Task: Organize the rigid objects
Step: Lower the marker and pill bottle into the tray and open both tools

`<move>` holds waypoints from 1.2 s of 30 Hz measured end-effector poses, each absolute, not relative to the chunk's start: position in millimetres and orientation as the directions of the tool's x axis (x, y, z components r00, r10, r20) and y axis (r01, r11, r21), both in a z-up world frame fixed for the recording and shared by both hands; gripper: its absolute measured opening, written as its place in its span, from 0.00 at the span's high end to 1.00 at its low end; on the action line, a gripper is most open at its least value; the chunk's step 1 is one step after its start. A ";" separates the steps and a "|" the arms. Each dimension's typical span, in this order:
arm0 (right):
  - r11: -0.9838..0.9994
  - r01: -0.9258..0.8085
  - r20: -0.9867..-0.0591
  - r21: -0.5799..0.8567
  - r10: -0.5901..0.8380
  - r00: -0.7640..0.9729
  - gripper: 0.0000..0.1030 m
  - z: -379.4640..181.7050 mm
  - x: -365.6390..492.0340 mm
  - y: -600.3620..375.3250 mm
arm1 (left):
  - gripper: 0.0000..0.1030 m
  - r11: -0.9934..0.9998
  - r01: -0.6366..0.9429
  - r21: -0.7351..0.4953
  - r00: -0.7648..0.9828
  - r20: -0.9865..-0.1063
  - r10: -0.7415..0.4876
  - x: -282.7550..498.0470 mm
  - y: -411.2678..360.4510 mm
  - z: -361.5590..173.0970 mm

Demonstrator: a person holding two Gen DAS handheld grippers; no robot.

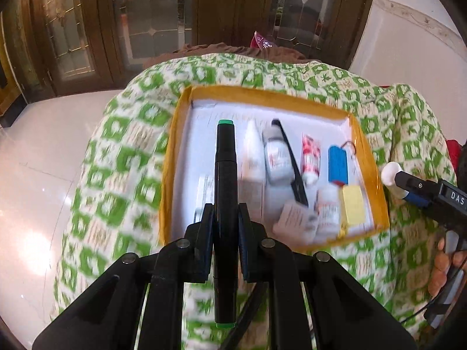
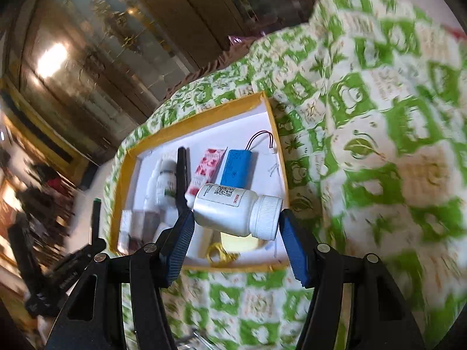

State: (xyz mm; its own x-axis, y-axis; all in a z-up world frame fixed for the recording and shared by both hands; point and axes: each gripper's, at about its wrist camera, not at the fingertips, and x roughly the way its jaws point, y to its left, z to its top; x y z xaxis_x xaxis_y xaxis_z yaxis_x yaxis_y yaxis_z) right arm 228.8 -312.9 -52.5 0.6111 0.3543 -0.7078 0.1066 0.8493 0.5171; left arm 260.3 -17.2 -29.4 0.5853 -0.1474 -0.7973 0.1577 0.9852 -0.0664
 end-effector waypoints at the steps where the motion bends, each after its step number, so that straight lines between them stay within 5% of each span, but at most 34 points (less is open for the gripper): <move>1: 0.829 0.120 -0.702 0.546 0.375 0.605 0.46 -55.9 237.0 -318.5 | 0.88 0.985 0.161 -0.064 0.584 -0.798 -0.147 265.3 -19.4 -29.1; 10: 0.866 0.077 -0.712 0.495 0.353 0.607 0.46 -57.1 304.0 -302.8 | 0.88 0.984 0.168 -0.060 0.550 -0.823 -0.144 328.2 -37.6 -42.4; 17: 0.962 -0.012 -0.751 0.273 0.221 0.622 0.46 -58.4 350.3 -265.7 | 0.88 0.986 0.162 -0.036 0.527 -0.842 -0.117 365.7 -43.4 -63.2; 27: 0.971 -0.015 -0.778 0.237 0.199 0.596 0.46 -82.4 376.5 -258.4 | 0.88 0.989 0.144 -0.031 0.508 -0.856 -0.101 389.3 -38.9 -85.9; 30: 0.973 -0.026 -0.777 0.229 0.198 0.597 0.45 -85.9 374.8 -257.2 | 0.78 0.987 0.153 -0.044 0.502 -0.857 -0.116 382.4 -38.1 -81.7; 32: 0.972 -0.027 -0.771 0.233 0.201 0.604 0.36 -85.2 369.7 -257.2 | 0.56 0.986 0.163 -0.033 0.521 -0.846 -0.114 371.3 -38.2 -73.3; 36: 0.963 -0.033 -0.749 0.269 0.231 0.621 0.33 -77.9 342.5 -259.2 | 0.54 0.979 0.203 -0.024 0.566 -0.813 -0.137 336.9 -35.6 -51.3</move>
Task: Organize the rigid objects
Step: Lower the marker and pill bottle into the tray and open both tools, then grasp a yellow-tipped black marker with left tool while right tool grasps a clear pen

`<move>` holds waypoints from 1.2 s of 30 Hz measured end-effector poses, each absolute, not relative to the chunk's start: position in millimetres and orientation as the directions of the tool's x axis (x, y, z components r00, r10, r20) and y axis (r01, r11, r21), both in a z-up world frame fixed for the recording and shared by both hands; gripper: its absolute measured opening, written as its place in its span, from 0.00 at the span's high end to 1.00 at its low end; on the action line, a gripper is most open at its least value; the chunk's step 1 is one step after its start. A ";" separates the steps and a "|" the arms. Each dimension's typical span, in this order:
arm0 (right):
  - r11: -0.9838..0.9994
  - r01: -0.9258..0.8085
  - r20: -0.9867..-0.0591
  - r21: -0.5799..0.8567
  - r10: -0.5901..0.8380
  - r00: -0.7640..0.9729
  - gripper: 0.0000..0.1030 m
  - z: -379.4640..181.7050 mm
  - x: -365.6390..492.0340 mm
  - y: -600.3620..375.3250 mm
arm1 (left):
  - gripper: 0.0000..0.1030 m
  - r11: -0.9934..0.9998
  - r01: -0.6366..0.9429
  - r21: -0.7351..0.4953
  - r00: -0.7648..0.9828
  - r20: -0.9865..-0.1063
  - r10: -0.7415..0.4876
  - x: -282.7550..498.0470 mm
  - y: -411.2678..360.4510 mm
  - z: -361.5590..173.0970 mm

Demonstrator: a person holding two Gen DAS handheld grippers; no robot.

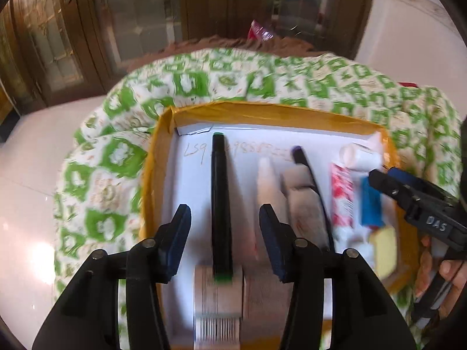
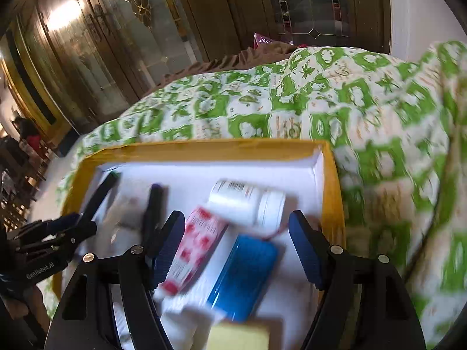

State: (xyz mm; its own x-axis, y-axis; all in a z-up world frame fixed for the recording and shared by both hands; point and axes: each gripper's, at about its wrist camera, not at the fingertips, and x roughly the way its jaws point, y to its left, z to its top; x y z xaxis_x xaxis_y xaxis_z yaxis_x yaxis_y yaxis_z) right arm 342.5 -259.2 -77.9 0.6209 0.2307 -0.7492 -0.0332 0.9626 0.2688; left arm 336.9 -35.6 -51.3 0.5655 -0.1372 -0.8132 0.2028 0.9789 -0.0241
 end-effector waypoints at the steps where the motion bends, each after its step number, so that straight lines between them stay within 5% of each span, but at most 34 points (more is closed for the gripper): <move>1: 0.961 -0.037 -0.747 0.276 0.238 0.621 0.33 -76.5 335.4 -258.9 | 0.54 0.977 0.214 -0.028 0.570 -0.808 -0.148 325.8 -33.5 -46.6; 12: 0.904 -0.114 -0.706 0.413 0.397 0.587 0.31 -57.4 229.8 -258.0 | 0.54 0.969 0.137 -0.207 0.519 -0.818 -0.248 186.5 25.0 -78.2; 17: 0.874 -0.166 -0.748 0.457 0.478 0.460 0.31 -66.3 183.0 -252.9 | 0.54 0.974 0.123 -0.190 0.500 -0.836 -0.226 163.1 24.2 -90.6; 25: 0.930 -0.254 -0.893 0.265 0.336 0.298 0.67 -87.0 145.7 -225.7 | 0.54 0.978 0.143 -0.152 0.482 -0.852 -0.204 168.8 15.3 -101.2; 36: 0.937 -0.325 -0.978 0.128 0.173 0.115 0.70 -137.0 131.3 -214.3 | 0.54 0.972 0.131 -0.194 0.446 -0.864 -0.233 175.3 19.6 -112.4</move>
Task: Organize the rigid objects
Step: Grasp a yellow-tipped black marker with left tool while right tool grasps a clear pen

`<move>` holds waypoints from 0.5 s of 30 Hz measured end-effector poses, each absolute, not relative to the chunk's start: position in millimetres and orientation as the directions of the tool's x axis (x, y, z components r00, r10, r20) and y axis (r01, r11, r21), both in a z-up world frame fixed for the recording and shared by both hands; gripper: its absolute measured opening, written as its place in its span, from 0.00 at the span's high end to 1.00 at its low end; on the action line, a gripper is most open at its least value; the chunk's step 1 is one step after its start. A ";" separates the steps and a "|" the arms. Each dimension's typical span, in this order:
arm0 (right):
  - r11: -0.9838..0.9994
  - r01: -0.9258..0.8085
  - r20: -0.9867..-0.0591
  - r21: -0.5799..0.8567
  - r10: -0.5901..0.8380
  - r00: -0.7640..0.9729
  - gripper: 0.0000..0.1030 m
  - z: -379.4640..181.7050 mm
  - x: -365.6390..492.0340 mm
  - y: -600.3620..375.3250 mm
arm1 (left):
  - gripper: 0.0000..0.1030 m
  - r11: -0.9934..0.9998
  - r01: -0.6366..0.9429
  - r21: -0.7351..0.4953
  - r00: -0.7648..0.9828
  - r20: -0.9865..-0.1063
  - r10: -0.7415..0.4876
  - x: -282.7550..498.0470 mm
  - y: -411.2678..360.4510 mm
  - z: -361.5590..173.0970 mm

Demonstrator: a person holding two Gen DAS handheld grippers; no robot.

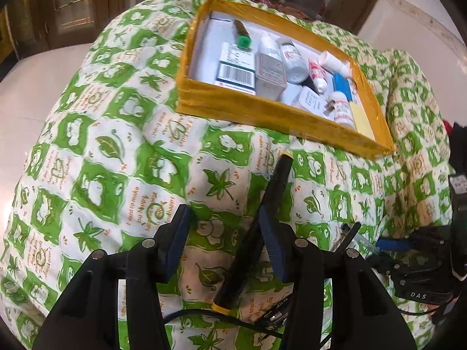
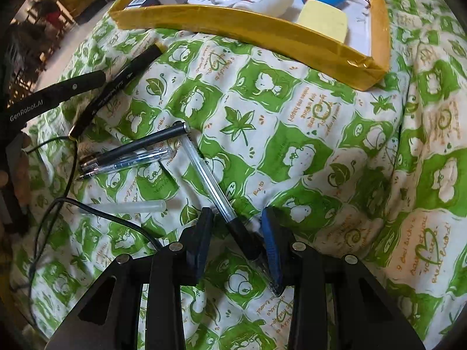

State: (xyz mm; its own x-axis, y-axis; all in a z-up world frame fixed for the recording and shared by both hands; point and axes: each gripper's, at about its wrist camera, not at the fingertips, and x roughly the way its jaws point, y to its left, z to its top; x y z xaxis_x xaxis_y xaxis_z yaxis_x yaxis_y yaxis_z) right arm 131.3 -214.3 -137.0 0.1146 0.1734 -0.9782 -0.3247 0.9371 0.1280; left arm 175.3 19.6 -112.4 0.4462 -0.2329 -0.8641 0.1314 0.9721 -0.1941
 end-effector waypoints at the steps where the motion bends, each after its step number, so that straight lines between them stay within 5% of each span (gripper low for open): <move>1: 0.936 -0.329 -0.979 0.122 0.168 0.116 0.70 -137.6 130.8 -213.7 | 0.54 0.972 0.145 -0.183 0.445 -0.866 -0.229 175.7 14.7 -113.2; 7: 0.950 -0.283 -0.961 0.130 0.191 0.198 0.91 -133.1 133.3 -213.9 | 0.54 0.966 0.247 -0.072 0.431 -0.885 -0.176 172.4 -15.2 -119.2; 12: 0.956 -0.145 -0.923 0.256 0.286 0.257 0.91 -123.5 142.4 -235.9 | 0.54 0.956 0.287 0.062 0.439 -0.896 -0.074 172.9 -37.3 -130.2; 15: 0.940 -0.117 -0.913 0.321 0.340 0.226 0.91 -131.0 143.5 -239.5 | 0.67 0.958 0.276 0.075 0.454 -0.889 -0.061 174.1 -39.6 -129.6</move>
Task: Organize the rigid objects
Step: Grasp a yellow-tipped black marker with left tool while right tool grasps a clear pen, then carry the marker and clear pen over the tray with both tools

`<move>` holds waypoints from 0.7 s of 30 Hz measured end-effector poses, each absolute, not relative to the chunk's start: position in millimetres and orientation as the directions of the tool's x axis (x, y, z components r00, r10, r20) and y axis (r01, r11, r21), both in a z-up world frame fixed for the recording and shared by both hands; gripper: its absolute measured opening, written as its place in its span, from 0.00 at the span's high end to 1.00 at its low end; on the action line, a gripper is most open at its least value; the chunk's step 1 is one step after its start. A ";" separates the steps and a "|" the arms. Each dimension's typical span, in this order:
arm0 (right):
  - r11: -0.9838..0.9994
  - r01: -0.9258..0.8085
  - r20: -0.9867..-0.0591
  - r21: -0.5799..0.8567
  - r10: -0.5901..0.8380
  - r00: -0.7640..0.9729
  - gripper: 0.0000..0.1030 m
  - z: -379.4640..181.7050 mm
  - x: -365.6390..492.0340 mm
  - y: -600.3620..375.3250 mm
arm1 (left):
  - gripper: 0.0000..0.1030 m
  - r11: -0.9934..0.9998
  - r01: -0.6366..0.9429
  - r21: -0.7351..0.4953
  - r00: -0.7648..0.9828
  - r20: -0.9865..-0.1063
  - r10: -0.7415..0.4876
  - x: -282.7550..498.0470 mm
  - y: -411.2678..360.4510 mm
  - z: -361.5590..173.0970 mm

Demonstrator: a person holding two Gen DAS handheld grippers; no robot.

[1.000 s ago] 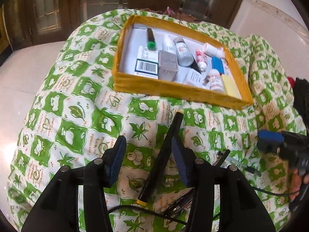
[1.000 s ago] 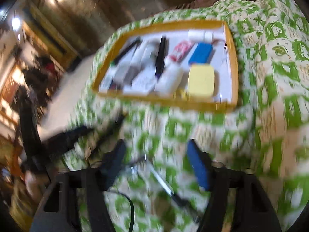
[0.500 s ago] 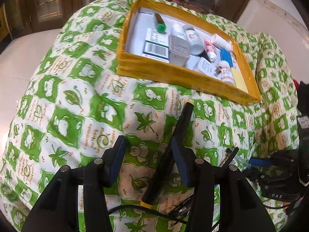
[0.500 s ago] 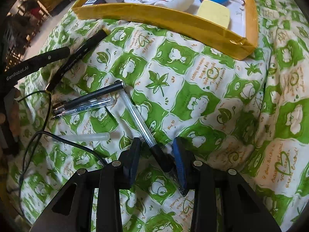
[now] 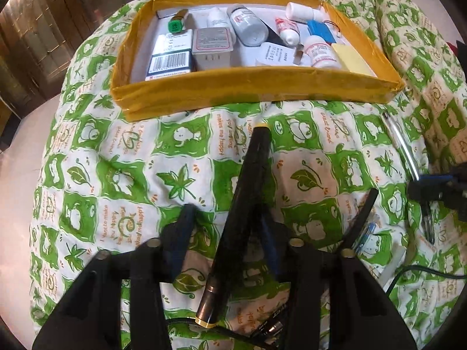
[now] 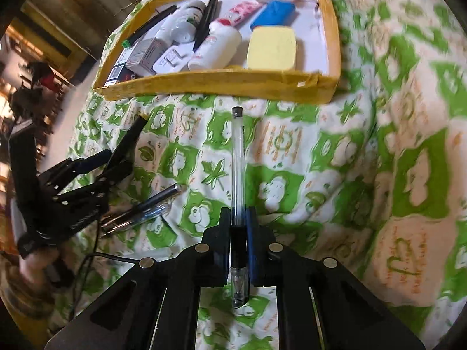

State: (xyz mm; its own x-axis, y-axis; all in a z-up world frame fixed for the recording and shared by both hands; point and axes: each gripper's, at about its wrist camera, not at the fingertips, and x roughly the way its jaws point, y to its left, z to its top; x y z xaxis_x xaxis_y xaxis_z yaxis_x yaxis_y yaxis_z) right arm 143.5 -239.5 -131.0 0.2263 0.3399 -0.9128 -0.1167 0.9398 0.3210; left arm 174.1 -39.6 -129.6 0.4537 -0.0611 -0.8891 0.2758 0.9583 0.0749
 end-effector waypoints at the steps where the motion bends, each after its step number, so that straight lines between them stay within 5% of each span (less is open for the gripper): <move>1: 0.938 -0.118 -0.912 0.325 0.344 0.223 0.91 -131.6 143.3 -239.2 | 0.79 0.963 0.263 0.059 0.457 -0.887 -0.070 174.5 -36.2 -127.5; 9: 0.945 -0.169 -0.933 0.279 0.308 0.187 0.91 -142.5 143.4 -220.0 | 0.87 0.974 0.198 -0.111 0.465 -0.864 -0.193 174.3 -9.2 -113.3; 21: 0.937 -0.177 -0.883 0.302 0.345 0.320 0.91 -116.7 139.0 -225.5 | 0.87 0.969 0.188 -0.158 0.501 -0.834 -0.233 168.7 -3.5 -102.2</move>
